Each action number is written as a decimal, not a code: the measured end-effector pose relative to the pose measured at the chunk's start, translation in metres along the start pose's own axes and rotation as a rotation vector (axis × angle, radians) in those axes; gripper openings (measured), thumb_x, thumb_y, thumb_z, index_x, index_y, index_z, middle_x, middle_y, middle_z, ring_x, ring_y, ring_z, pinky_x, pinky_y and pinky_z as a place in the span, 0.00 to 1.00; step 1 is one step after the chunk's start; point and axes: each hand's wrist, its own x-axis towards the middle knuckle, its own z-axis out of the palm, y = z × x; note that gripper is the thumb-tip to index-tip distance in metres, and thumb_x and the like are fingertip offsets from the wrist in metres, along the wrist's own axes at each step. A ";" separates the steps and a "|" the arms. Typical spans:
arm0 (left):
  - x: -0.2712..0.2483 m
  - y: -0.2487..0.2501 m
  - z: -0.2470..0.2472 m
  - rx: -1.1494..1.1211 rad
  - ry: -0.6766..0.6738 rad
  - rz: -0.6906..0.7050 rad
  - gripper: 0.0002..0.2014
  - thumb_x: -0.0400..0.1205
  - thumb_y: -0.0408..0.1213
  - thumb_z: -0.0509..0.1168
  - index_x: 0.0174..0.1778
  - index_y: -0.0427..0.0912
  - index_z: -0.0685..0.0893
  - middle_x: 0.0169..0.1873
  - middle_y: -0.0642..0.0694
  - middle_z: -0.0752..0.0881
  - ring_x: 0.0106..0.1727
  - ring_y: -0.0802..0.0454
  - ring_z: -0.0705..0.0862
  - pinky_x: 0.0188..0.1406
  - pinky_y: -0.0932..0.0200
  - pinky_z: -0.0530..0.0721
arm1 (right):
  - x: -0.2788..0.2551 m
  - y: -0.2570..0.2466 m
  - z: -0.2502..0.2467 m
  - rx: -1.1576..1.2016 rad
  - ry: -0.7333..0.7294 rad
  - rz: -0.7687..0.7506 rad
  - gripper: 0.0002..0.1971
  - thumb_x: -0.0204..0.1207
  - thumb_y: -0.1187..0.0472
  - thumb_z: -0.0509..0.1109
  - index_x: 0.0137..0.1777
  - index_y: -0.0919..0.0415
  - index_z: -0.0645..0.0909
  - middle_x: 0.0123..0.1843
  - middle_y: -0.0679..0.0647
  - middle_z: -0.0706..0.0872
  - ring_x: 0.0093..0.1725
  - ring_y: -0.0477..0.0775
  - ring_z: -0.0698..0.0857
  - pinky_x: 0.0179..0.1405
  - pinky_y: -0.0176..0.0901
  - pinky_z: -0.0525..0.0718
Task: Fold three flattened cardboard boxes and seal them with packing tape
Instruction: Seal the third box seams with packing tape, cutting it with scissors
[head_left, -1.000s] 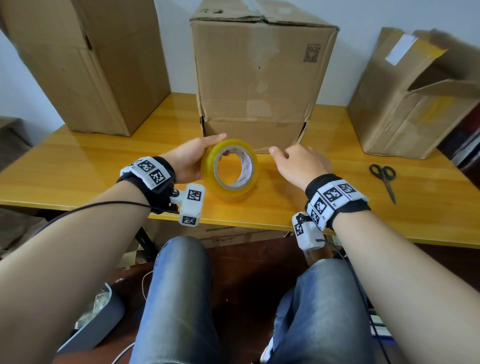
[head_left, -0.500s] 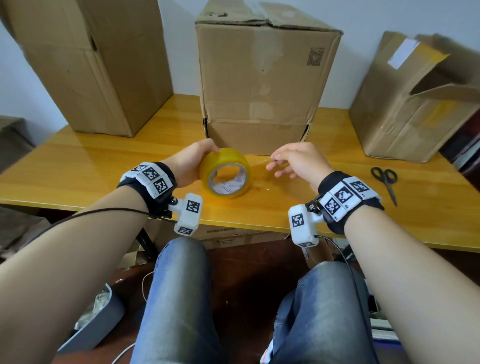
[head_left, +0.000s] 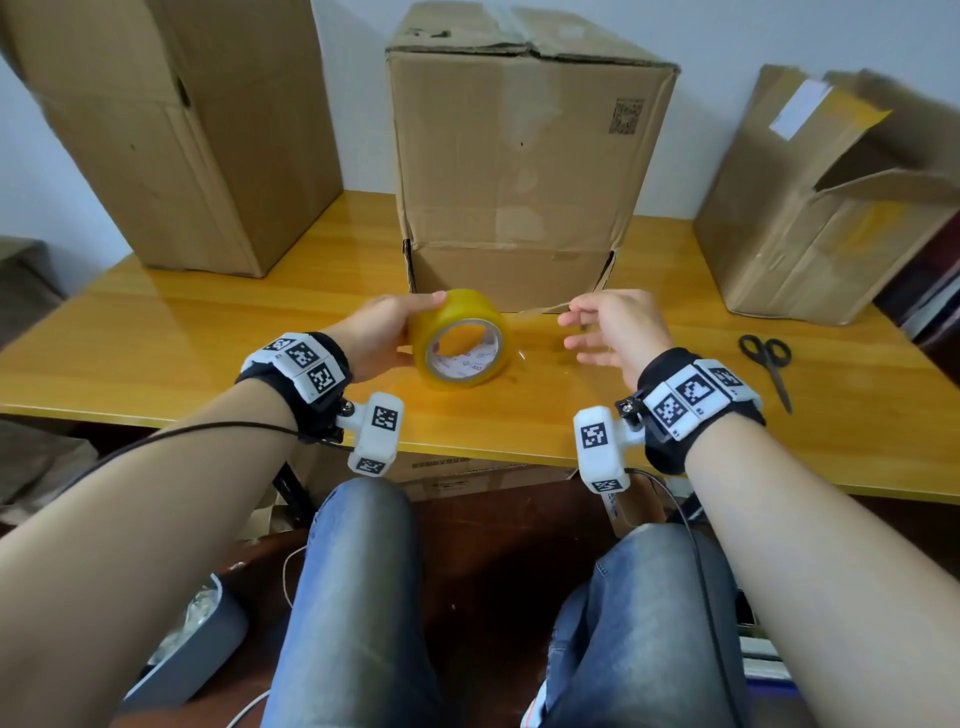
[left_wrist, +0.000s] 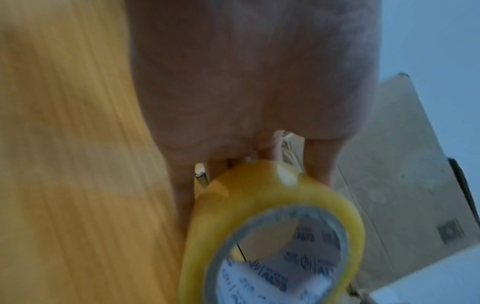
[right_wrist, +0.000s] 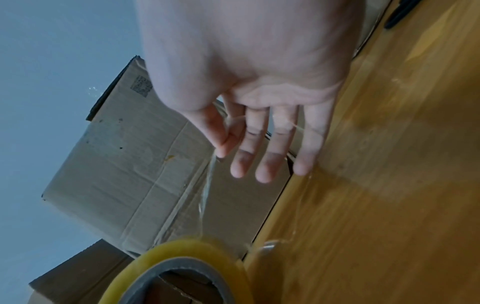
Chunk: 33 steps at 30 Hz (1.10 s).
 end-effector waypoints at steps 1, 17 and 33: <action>0.001 0.000 0.001 0.031 0.035 0.011 0.18 0.84 0.53 0.66 0.64 0.47 0.82 0.47 0.49 0.87 0.47 0.50 0.86 0.53 0.47 0.85 | -0.002 -0.002 0.001 0.020 -0.023 -0.023 0.06 0.82 0.64 0.66 0.52 0.62 0.85 0.46 0.57 0.94 0.41 0.60 0.91 0.53 0.61 0.91; 0.003 0.005 0.007 0.454 0.041 0.187 0.21 0.73 0.45 0.81 0.61 0.62 0.86 0.43 0.59 0.88 0.40 0.56 0.83 0.38 0.60 0.82 | -0.011 -0.019 0.006 0.190 0.023 -0.152 0.06 0.85 0.65 0.65 0.51 0.64 0.83 0.41 0.59 0.93 0.31 0.61 0.88 0.47 0.63 0.91; 0.001 0.001 -0.019 0.486 -0.005 0.155 0.26 0.78 0.32 0.77 0.70 0.57 0.84 0.60 0.54 0.89 0.57 0.49 0.88 0.56 0.46 0.88 | -0.018 -0.048 0.010 0.104 -0.041 -0.367 0.07 0.83 0.64 0.68 0.48 0.63 0.88 0.41 0.57 0.91 0.39 0.57 0.88 0.43 0.58 0.90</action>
